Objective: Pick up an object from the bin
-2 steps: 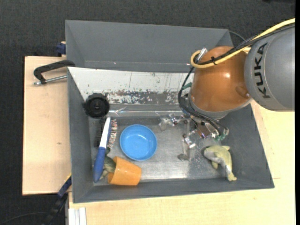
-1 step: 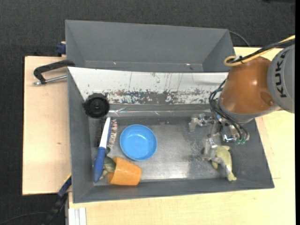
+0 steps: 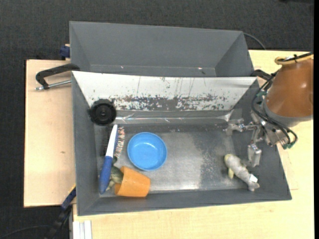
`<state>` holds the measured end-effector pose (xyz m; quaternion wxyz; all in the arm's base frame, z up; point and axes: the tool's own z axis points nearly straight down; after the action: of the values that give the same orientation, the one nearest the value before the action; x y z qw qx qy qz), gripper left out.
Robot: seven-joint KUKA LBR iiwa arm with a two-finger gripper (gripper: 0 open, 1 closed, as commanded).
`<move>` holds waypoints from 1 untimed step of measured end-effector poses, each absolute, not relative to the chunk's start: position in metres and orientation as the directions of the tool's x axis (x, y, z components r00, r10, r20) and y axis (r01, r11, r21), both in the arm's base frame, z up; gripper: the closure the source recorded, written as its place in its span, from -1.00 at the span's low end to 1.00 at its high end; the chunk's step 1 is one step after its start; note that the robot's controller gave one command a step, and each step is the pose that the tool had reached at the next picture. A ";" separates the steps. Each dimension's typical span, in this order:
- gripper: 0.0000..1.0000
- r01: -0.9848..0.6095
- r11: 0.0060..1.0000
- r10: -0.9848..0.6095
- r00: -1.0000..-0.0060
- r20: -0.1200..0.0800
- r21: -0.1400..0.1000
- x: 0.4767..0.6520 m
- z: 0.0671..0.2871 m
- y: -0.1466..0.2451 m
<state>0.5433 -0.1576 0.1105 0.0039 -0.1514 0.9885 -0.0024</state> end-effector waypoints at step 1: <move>-1.00 -0.592 0.806 -0.592 -0.806 -0.003 0.000 0.508 0.071 -0.152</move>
Offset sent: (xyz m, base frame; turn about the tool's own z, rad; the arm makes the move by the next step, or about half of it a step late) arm -0.0364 0.0043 -0.0405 -0.3317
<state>0.5082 -0.1521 0.0706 0.0016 -0.3116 0.9502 0.0003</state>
